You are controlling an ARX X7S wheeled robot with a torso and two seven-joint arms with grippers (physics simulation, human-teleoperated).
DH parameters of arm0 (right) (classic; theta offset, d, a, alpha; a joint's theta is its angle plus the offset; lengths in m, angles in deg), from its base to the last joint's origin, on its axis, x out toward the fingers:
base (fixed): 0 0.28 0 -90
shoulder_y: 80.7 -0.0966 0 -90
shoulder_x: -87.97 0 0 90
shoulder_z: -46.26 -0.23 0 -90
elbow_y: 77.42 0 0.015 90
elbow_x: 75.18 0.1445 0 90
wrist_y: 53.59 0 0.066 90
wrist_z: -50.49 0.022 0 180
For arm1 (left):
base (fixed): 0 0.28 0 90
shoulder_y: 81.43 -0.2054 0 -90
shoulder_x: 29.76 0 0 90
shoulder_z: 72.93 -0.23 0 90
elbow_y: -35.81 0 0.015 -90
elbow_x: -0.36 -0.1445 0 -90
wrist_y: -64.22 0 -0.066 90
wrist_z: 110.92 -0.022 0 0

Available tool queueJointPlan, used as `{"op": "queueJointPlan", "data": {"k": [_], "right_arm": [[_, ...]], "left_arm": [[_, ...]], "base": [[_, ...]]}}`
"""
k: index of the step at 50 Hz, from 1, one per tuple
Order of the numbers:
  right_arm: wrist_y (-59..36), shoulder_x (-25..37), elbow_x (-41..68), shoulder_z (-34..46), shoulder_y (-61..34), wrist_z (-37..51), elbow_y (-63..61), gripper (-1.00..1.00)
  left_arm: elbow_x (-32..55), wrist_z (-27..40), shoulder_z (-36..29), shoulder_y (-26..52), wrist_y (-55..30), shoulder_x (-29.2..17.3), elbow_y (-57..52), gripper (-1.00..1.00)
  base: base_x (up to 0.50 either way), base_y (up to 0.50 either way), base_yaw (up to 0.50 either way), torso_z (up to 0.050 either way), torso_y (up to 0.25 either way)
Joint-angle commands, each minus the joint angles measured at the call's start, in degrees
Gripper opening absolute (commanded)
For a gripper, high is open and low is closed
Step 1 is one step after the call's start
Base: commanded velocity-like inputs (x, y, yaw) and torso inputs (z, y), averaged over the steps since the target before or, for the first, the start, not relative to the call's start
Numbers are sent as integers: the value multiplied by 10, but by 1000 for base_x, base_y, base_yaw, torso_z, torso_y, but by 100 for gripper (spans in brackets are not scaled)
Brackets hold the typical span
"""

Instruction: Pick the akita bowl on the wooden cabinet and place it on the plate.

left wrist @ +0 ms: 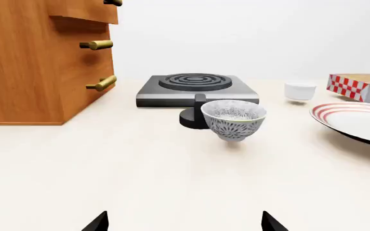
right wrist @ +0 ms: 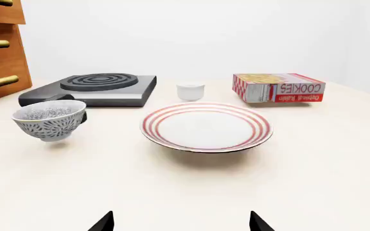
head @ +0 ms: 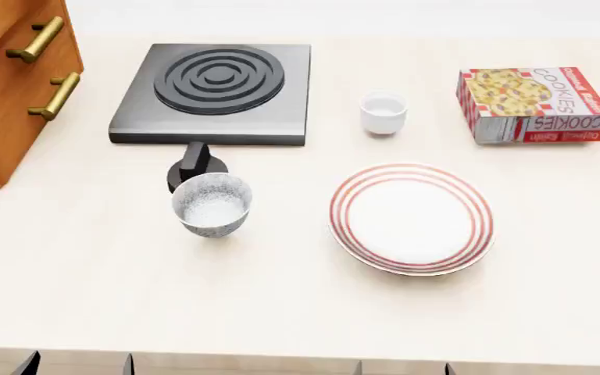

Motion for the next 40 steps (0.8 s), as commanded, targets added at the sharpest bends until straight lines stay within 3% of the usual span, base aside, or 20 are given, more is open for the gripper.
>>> {"op": "queueJointPlan", "data": {"k": [1, 40], "right_arm": [[1, 9, 7, 14, 1, 11, -1, 100], [17, 49, 48, 61, -1, 53, 9, 100]], "left_arm": [[10, 11, -10, 3, -1, -9, 4, 100], [41, 80, -53, 5, 1, -45, 5, 100]], "base": [[0, 0, 0, 0, 0], [0, 0, 0, 0, 0]]}}
